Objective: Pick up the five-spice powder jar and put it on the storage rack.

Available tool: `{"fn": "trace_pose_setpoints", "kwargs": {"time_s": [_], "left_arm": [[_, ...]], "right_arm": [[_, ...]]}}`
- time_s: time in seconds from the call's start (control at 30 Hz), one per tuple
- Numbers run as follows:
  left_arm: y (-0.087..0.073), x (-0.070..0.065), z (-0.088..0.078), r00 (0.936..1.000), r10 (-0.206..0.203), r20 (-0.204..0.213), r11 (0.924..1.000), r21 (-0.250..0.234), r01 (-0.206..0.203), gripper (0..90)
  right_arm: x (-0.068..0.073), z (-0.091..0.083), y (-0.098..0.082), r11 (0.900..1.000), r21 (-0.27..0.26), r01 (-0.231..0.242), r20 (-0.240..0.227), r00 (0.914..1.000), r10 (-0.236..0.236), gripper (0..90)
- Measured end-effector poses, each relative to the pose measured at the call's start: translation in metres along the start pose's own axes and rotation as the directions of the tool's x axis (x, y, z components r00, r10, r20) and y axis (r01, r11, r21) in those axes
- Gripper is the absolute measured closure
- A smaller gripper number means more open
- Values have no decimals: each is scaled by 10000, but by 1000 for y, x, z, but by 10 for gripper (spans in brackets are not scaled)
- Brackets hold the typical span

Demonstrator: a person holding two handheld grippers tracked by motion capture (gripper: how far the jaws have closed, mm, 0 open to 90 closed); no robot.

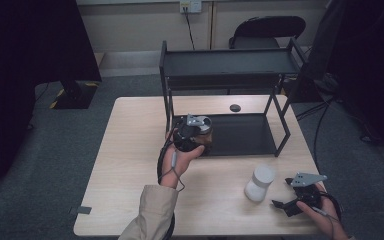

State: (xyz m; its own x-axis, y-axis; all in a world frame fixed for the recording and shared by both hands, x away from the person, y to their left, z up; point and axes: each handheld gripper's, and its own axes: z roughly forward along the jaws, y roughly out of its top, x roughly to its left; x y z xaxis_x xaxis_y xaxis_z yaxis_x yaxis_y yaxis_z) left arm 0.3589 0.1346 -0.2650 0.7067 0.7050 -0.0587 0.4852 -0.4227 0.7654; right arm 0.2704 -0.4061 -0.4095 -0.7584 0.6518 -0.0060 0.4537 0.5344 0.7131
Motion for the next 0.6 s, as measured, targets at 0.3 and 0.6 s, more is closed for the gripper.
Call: {"fn": "trace_pose_setpoints", "kwargs": {"time_s": [0.3, 0.6], "left_arm": [[28, -2, -5, 9997, 172, 144, 9998, -60, -171, 298], [54, -6, -8, 9991, 383, 198, 9993, -30, -382, 298]], "right_arm": [[0, 0, 0, 10000, -12, -1, 5, 10000, 1, 0], [0, 0, 0, 10000, -9, -6, 3, 10000, 6, 0]]}}
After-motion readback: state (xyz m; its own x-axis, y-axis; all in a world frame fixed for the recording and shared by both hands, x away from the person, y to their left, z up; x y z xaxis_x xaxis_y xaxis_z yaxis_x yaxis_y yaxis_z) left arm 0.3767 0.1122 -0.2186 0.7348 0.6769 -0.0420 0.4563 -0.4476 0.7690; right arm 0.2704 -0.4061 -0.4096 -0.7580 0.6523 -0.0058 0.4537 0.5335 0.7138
